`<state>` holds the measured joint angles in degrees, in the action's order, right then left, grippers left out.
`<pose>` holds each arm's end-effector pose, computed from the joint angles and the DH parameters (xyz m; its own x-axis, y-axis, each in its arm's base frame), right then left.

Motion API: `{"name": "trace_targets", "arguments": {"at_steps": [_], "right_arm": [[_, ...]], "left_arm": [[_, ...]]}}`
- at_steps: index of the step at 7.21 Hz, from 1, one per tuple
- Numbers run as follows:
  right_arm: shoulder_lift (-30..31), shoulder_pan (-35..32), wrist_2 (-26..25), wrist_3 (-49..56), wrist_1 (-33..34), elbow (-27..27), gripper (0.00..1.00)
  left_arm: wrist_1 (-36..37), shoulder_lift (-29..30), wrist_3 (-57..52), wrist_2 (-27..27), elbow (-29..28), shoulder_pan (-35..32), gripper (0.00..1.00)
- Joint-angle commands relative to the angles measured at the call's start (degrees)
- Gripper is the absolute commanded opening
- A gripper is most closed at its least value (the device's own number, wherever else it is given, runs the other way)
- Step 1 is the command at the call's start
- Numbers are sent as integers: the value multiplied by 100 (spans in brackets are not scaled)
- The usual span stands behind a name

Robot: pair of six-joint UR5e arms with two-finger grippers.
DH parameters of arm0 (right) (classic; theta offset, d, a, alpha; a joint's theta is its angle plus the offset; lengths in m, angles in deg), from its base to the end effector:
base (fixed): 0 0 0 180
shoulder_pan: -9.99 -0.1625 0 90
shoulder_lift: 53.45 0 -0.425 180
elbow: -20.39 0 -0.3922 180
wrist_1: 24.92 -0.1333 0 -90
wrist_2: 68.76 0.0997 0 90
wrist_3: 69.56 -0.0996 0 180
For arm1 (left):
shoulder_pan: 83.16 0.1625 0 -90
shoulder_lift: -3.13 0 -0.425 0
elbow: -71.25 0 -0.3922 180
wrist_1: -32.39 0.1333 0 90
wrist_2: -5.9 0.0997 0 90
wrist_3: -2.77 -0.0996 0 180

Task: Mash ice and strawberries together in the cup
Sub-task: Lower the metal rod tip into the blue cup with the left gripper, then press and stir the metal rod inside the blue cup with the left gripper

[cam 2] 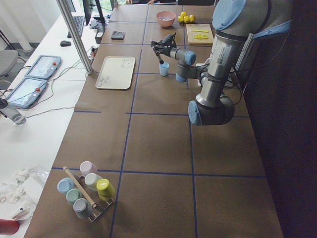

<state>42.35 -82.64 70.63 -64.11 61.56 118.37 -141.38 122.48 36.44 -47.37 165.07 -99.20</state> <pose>0.0785 -0.4515 0.6250 0.6551 -0.1397 0.7426 0.0166 0.9852 0.1706 0.4874 -0.3408 0.1933 0.3693 0.5878 -0.7197 0.7692 0.2412 0.5917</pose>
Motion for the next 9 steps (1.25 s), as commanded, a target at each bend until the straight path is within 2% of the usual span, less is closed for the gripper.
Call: {"name": "trace_targets", "arguments": {"at_steps": [1,9], "right_arm": [[-8,0,0,0,0,-6,99],[-17,0,0,0,9,-32,99]], "left_arm": [[1,157,7,202,-214,153,0],[-8,211,51,369,-505,294,0]]}}
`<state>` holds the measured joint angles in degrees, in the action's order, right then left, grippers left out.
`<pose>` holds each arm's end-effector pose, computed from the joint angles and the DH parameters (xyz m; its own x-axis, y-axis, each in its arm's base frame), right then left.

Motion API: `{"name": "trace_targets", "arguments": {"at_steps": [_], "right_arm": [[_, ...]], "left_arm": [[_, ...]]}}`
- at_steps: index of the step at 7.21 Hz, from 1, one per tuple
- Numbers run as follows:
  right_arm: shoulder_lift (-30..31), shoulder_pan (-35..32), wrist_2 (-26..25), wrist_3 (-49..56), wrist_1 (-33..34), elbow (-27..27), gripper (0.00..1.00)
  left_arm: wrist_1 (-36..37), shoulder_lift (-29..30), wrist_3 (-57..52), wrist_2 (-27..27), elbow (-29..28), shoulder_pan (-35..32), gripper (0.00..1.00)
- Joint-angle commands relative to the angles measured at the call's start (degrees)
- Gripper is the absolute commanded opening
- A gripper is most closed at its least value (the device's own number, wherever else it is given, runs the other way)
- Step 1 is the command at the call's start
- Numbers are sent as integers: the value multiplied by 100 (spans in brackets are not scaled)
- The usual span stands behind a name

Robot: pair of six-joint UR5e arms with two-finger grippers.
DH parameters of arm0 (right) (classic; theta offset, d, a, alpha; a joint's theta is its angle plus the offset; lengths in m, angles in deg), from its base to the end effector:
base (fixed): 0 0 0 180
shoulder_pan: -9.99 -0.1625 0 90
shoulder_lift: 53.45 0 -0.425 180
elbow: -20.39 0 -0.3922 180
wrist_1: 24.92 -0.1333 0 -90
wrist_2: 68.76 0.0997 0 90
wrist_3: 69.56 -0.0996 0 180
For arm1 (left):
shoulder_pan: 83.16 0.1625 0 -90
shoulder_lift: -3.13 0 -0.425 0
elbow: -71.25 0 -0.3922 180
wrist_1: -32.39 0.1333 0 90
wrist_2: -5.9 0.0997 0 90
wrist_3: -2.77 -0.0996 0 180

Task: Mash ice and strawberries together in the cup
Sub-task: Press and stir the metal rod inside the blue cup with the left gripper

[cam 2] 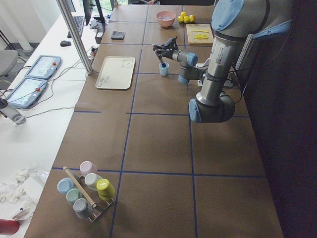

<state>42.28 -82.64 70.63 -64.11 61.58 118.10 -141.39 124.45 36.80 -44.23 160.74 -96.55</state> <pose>0.0785 -0.4518 0.6268 0.6549 -0.1368 0.7432 0.0166 0.9858 0.1668 0.5242 -0.3274 0.2022 0.3907 0.5608 -0.7299 0.7523 0.2624 0.6043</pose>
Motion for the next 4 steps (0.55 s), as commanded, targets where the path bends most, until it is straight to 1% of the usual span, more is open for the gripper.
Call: {"name": "trace_targets", "arguments": {"at_steps": [1,4], "right_arm": [[-19,0,0,0,15,-15,99],[-10,0,0,0,15,-15,99]], "left_arm": [[-7,24,16,56,-90,38,0],[-7,24,25,83,-116,74,0]]}}
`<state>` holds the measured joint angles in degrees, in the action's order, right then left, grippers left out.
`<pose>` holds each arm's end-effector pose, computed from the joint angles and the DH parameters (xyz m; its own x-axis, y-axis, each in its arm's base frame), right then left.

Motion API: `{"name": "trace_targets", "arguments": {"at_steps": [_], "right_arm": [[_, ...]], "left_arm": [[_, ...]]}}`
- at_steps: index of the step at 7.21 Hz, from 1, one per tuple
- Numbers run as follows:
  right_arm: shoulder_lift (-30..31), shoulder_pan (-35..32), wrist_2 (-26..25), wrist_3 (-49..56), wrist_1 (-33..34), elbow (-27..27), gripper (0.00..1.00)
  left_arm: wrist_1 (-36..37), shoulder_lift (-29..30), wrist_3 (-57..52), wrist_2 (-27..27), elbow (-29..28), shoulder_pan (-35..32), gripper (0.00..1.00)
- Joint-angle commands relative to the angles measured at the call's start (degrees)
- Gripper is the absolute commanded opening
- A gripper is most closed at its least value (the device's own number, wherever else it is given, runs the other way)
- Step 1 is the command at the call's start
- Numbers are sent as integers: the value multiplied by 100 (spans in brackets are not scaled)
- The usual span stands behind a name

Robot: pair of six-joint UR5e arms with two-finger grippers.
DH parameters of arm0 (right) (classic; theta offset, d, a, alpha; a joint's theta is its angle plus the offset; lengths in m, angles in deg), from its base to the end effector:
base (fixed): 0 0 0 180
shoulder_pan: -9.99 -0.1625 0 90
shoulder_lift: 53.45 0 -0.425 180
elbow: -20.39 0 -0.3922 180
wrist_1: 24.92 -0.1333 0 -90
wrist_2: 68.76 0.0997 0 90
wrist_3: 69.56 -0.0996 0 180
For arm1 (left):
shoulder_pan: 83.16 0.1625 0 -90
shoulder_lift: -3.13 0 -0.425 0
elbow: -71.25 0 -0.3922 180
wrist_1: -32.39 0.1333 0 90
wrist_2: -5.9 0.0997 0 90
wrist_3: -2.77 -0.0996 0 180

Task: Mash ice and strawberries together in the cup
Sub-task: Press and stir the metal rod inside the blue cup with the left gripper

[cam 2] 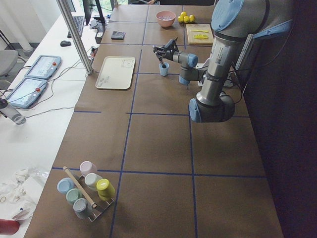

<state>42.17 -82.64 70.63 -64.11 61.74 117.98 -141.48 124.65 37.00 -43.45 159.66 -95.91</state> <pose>0.0785 -0.4525 0.6273 0.6548 -0.1346 0.7437 0.0166 0.9863 0.1639 0.5327 -0.3237 0.2074 0.3977 0.5532 -0.7320 0.7466 0.2686 0.6086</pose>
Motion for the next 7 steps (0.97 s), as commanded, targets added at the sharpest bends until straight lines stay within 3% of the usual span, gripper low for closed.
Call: {"name": "trace_targets", "arguments": {"at_steps": [1,7], "right_arm": [[10,0,0,0,0,6,99],[1,0,9,0,0,-3,99]], "left_arm": [[2,3,-4,13,-34,10,0],[-7,-23,5,47,-43,63,0]]}}
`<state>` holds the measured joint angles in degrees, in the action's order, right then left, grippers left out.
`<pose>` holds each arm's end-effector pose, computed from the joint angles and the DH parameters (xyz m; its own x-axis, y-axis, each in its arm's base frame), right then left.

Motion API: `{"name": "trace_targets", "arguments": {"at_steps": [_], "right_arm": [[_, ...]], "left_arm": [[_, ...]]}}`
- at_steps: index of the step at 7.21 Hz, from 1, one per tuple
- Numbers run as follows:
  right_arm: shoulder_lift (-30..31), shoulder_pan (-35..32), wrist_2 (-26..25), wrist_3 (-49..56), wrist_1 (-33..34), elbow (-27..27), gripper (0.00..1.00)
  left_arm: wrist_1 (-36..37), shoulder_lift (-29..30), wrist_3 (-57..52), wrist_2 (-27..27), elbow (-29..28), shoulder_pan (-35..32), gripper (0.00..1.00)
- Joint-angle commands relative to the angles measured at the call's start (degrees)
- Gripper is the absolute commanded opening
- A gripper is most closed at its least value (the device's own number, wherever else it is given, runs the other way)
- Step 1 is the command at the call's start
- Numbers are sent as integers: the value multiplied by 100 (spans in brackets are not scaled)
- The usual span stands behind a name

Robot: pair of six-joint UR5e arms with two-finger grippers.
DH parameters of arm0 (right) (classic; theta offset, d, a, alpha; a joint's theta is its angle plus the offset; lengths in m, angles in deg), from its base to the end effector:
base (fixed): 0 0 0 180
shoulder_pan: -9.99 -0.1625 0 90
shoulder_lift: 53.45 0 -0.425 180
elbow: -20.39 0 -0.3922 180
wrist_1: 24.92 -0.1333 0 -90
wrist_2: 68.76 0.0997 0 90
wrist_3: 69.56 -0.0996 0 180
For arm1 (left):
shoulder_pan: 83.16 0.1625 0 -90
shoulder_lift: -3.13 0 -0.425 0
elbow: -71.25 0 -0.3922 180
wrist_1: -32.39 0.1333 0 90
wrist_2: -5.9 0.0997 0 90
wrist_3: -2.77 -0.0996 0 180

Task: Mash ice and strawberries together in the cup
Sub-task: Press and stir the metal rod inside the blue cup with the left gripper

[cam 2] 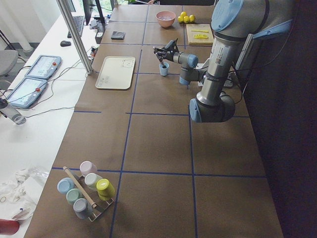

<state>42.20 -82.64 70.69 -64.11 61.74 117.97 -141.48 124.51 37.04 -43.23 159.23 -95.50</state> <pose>0.0785 -0.4522 0.6275 0.6540 -0.1342 0.7445 0.0165 0.9864 0.1633 0.5369 -0.3206 0.2117 0.4020 0.5517 -0.7307 0.7402 0.2740 0.6141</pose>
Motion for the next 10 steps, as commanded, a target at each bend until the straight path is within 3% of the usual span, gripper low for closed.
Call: {"name": "trace_targets", "arguments": {"at_steps": [1,5,7,8,10], "right_arm": [[-2,0,3,0,0,-2,99],[-2,0,-6,0,0,7,99],[-2,0,3,-9,0,16,99],[15,0,3,-9,0,33,99],[6,0,3,-9,0,51,99]], "left_arm": [[-16,-26,0,69,0,65,0],[2,9,-52,96,69,101,0],[98,-26,-62,79,533,83,0],[412,-87,-62,53,945,49,0],[1429,-245,-297,-35,2356,4,0]]}}
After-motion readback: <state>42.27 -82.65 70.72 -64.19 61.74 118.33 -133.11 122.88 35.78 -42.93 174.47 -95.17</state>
